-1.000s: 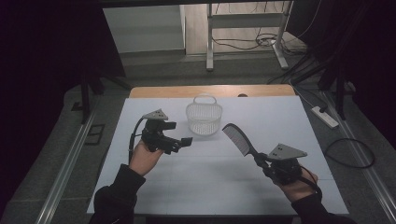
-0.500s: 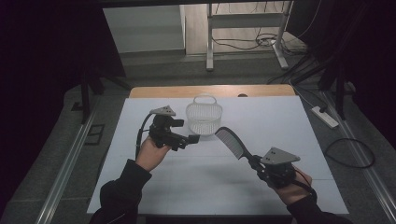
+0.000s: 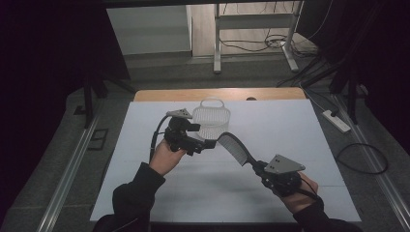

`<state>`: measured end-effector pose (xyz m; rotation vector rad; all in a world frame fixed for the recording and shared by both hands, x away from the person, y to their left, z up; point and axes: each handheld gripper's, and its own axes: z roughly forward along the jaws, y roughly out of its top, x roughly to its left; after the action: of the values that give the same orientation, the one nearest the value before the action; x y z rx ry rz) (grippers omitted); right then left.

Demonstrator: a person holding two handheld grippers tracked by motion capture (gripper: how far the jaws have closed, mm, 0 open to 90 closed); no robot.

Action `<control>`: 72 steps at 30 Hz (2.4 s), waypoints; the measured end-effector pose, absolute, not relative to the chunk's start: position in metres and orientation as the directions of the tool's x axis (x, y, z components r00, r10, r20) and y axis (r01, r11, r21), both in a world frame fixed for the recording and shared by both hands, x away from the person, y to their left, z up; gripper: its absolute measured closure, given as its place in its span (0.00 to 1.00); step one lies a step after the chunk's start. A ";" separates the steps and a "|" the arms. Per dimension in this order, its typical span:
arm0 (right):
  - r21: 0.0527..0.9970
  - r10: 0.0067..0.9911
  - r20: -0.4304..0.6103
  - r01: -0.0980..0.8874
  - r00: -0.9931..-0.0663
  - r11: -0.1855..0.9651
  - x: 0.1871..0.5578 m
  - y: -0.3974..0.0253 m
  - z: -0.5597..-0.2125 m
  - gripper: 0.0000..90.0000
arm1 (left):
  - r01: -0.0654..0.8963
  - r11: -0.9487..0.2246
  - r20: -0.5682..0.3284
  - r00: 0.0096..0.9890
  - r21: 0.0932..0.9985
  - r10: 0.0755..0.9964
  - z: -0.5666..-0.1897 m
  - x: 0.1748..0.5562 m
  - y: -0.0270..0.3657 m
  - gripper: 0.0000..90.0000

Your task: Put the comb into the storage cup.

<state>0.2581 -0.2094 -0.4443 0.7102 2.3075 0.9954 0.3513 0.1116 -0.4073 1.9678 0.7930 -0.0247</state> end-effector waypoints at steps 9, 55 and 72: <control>0.764 0.616 -0.267 0.227 -0.741 0.604 0.254 -0.201 -0.446 0.80 | 0.577 -0.286 -0.392 0.770 0.765 0.503 -0.410 0.350 0.106 0.00; 0.732 0.526 -0.370 0.109 -0.766 0.673 0.245 -0.184 -0.453 0.80 | 0.802 -0.195 -0.752 0.597 0.565 0.279 -0.429 0.361 0.101 0.92; 0.760 0.534 -0.312 0.131 -0.786 0.637 0.250 -0.190 -0.451 0.61 | 0.761 -0.176 -0.706 0.647 0.625 0.290 -0.425 0.358 0.105 0.93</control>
<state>0.2496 -0.1895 -0.4511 0.5194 2.3366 1.0279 0.3584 0.1050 -0.4246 1.7507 0.8525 -0.5267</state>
